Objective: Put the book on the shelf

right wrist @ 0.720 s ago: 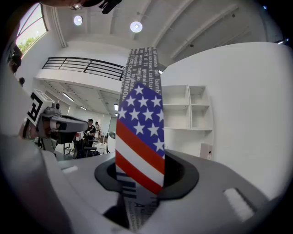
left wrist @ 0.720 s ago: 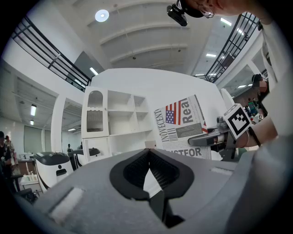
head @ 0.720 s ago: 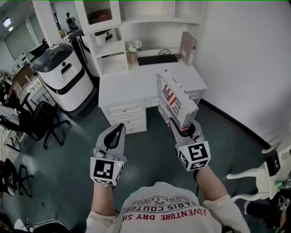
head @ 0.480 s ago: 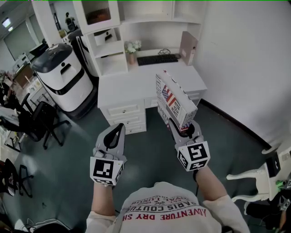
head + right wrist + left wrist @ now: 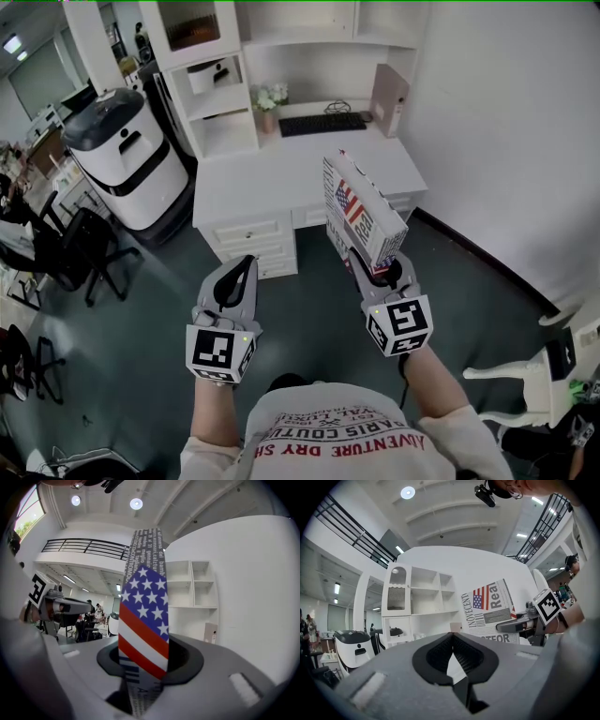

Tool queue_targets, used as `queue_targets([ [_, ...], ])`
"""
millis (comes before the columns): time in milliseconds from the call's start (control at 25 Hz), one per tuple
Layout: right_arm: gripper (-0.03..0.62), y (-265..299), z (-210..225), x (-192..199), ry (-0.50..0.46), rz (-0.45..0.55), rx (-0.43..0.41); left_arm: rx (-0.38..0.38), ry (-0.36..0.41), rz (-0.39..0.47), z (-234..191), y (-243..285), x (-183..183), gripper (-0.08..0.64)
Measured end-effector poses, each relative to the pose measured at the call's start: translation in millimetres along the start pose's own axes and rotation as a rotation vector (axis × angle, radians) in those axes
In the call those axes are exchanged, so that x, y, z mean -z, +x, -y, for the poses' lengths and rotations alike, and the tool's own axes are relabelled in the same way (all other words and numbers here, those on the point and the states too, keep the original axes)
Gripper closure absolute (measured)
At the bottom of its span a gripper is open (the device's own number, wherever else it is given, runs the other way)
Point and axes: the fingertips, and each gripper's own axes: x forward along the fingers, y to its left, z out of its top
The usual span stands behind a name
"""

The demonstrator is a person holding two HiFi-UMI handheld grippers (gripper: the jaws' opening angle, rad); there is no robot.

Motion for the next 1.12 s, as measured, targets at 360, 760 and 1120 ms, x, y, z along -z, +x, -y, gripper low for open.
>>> queue_targets([
  [360,0.439,86,63,-9,-0.005,-0.004,-0.015,-0.020,0.032,-0.019,-24,88,-5,0.555],
  [760,0.439,240,109,-25,-0.002,0.004,0.014,-0.008,0.030,0.007,-131,216,1,0.555],
  [1120,0.439,387,147,-66,-0.004,0.050,0.057,0.020,0.060,0.049,-236,328,-13,0.555],
])
